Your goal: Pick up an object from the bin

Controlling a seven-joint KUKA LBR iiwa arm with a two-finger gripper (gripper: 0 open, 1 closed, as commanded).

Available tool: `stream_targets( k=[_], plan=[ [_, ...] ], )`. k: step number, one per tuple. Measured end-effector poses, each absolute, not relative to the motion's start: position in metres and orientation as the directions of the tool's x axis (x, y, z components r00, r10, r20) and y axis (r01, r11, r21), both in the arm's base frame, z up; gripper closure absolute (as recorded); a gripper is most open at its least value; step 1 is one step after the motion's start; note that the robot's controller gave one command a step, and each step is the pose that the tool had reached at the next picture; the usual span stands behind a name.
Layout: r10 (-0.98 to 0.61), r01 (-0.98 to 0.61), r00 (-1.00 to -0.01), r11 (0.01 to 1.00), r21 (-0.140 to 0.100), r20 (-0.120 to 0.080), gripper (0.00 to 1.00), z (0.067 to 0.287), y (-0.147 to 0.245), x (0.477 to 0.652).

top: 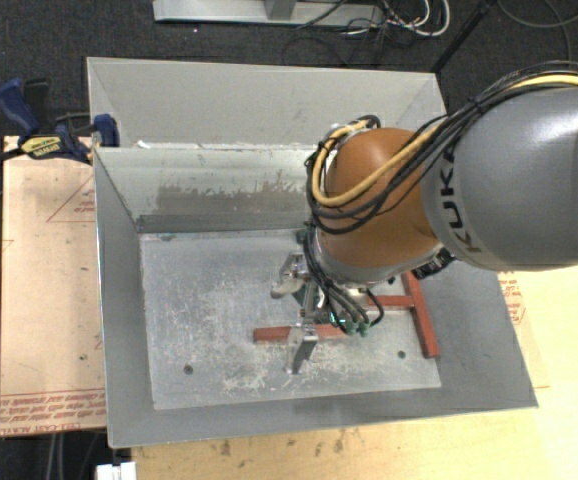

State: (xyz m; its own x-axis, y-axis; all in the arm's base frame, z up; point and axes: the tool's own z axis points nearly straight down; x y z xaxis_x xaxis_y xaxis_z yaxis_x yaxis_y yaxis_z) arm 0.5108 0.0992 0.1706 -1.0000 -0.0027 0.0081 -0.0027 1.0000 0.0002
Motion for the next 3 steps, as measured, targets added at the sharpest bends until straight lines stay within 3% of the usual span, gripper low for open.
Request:
stream_targets(
  k=[1, 2, 3],
  plan=[
    [0.0, 0.0, -1.0, 1.0, 0.001, 0.0, 0.0, 0.175, 0.099, 0.513],
    [0.149, 0.149, -0.989, 0.989, 0.006, -0.011, 1.0, 0.075, 0.064, 0.547],
    [0.15, 0.15, -0.989, 0.989, 0.006, -0.011, 1.0, 0.075, 0.064, 0.547]
  ],
)
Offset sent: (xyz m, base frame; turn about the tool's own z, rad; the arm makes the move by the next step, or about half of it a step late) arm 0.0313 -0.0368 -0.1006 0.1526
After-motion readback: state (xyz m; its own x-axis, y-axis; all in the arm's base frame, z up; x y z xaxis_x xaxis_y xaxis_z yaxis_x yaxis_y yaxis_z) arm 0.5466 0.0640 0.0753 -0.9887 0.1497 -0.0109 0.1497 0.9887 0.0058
